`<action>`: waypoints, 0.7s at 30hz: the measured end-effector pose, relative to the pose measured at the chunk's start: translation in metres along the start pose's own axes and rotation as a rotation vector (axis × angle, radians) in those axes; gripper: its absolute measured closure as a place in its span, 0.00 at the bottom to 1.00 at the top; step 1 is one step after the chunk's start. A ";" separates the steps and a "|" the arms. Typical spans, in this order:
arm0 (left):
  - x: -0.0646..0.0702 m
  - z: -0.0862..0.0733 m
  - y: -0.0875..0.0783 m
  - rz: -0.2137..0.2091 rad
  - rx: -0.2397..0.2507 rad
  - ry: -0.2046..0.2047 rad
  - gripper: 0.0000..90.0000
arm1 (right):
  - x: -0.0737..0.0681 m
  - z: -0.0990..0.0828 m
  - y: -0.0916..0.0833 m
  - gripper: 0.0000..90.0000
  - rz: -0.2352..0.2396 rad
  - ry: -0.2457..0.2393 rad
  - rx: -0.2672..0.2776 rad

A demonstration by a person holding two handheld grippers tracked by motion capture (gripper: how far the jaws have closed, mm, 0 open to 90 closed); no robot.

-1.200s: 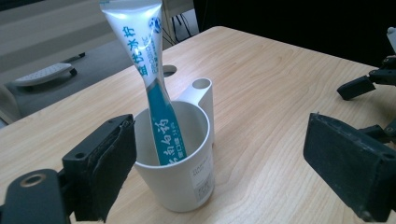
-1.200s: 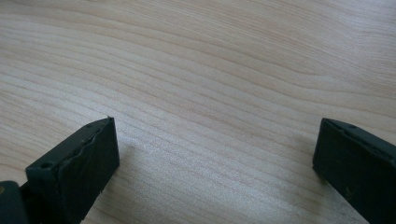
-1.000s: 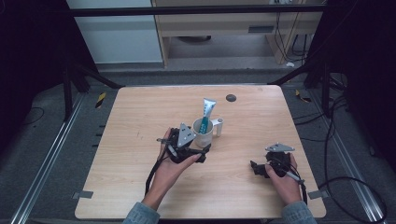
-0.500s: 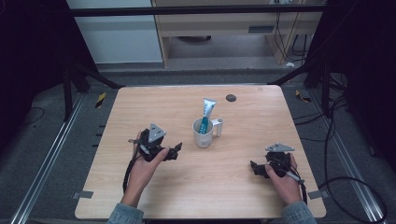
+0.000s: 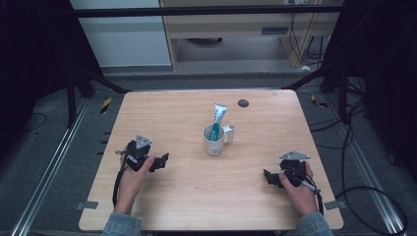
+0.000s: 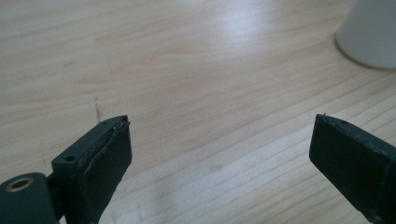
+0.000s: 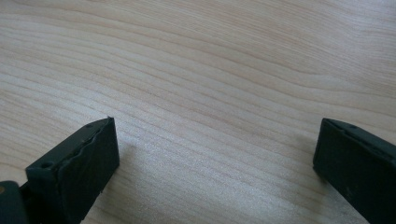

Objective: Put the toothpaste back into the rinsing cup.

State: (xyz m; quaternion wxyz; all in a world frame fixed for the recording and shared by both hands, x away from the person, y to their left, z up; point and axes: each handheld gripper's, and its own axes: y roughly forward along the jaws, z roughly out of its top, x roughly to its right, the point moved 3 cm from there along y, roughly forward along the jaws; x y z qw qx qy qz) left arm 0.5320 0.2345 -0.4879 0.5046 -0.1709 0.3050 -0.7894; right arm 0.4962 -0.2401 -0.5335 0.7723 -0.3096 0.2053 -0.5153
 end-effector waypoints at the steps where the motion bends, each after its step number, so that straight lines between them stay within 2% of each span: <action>1: -0.002 -0.002 0.001 0.009 -0.011 0.002 0.06 | 0.000 0.000 0.000 0.01 0.000 0.001 -0.001; 3: -0.004 -0.004 0.002 0.014 -0.020 0.002 0.06 | 0.000 0.000 0.000 0.01 0.000 0.000 0.000; 7: -0.015 -0.013 0.006 0.050 -0.058 -0.015 0.07 | 0.000 0.000 0.000 0.01 -0.001 -0.001 0.000; 10: -0.023 -0.017 0.005 0.081 -0.055 -0.020 0.07 | 0.000 0.000 0.000 0.01 -0.001 0.000 0.000; 17: -0.041 -0.026 0.003 0.101 -0.060 -0.074 0.07 | 0.000 0.000 0.000 0.01 -0.001 0.000 -0.001; 21: -0.048 -0.030 0.004 0.105 -0.073 -0.093 0.07 | 0.000 0.000 0.000 0.01 0.000 0.000 0.000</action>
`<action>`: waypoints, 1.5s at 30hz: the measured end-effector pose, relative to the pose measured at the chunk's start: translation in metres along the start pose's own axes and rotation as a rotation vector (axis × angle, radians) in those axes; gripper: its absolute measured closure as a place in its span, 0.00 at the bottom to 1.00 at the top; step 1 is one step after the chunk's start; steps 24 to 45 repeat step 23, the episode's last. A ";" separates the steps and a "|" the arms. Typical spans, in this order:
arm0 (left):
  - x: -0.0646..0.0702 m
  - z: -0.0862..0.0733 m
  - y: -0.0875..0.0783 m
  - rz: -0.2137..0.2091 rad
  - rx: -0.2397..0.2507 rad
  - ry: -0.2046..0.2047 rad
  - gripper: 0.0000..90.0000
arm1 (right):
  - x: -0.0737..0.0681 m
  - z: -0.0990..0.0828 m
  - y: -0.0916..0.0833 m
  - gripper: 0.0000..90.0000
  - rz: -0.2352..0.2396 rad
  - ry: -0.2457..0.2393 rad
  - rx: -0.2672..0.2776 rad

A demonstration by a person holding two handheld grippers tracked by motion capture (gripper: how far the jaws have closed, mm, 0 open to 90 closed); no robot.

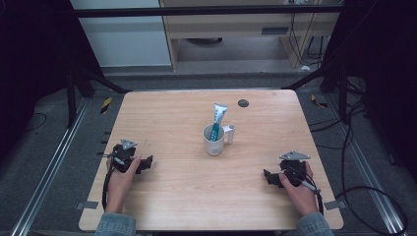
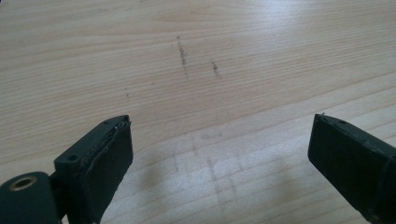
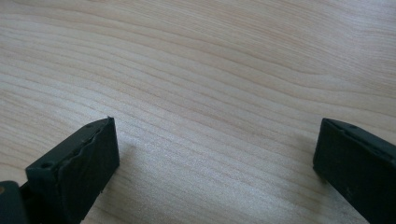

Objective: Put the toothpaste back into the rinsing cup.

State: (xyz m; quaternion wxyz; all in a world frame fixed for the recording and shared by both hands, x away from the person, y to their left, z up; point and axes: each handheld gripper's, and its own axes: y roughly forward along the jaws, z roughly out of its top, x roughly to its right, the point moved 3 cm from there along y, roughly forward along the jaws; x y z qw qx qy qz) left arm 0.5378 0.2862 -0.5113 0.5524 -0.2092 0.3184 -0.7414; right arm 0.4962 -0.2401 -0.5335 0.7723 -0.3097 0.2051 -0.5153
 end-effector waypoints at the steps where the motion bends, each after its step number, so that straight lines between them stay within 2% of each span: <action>1: -0.001 -0.001 0.001 -0.001 -0.004 -0.005 0.07 | 0.000 0.000 0.000 0.01 0.000 0.000 0.000; 10: -0.006 -0.008 0.009 -0.008 -0.029 -0.030 0.07 | 0.000 0.000 0.000 0.01 0.000 0.000 0.000; 12: -0.006 -0.009 0.011 -0.004 -0.018 -0.026 0.05 | 0.000 0.000 0.000 0.01 0.000 0.001 -0.001; 15: -0.009 -0.009 0.012 -0.008 0.003 -0.043 0.05 | 0.000 0.000 0.000 0.01 0.000 0.000 0.000; 16: -0.009 -0.010 0.013 -0.004 0.016 -0.036 0.05 | 0.000 0.000 0.000 0.01 0.000 0.000 0.000; 21: -0.010 -0.010 0.015 -0.006 0.006 -0.019 0.02 | 0.000 0.000 0.000 0.01 0.000 0.000 0.000; 45: -0.010 -0.010 0.015 -0.005 0.003 -0.020 0.00 | 0.000 0.000 0.000 0.01 -0.001 0.000 0.000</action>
